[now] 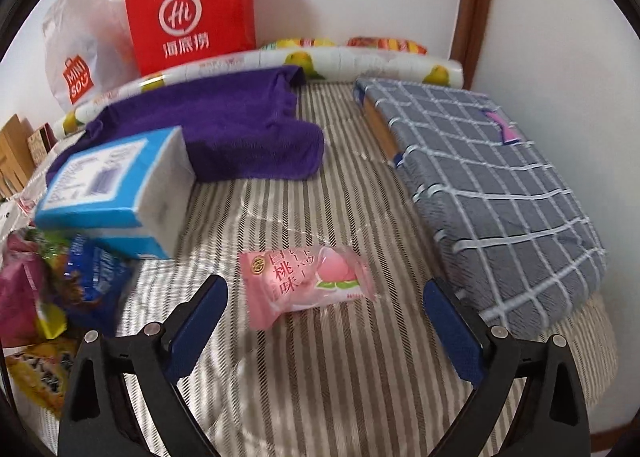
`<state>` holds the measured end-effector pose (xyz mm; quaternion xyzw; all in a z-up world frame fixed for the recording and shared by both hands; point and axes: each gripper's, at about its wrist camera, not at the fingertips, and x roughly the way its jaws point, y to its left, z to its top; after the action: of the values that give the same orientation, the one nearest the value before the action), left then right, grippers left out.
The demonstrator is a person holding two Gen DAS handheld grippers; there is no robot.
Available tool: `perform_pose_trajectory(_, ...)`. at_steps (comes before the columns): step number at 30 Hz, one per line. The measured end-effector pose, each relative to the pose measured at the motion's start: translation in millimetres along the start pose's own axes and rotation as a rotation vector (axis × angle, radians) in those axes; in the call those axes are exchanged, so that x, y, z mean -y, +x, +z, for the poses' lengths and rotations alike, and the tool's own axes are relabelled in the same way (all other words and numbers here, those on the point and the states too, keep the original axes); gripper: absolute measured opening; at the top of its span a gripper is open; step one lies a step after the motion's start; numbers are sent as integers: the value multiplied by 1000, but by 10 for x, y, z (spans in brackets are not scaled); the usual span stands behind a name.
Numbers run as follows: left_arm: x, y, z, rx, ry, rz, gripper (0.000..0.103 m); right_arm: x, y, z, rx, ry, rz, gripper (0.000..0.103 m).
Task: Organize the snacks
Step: 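Grasp the pink peach candy with the right gripper while the left gripper grasps a pink snack bag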
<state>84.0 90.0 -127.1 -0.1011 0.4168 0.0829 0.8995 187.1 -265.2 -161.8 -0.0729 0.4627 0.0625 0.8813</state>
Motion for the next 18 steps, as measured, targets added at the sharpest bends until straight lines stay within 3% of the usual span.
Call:
perform_pose_trajectory(4,-12,54,45,2,-14,-17,102,-31,166,8,-27,-12,8,98)
perform_pose_trajectory(9,-28,153,57,-9,-9,5,102,13,251,28,-43,24,37,82)
perform_pose_trajectory(11,-58,219,51,-23,-11,12,102,13,258,30,-42,16,20,69)
perform_pose_trajectory(18,-243,396,34,-66,-45,16,102,-4,190,41,-36,-11,35,67)
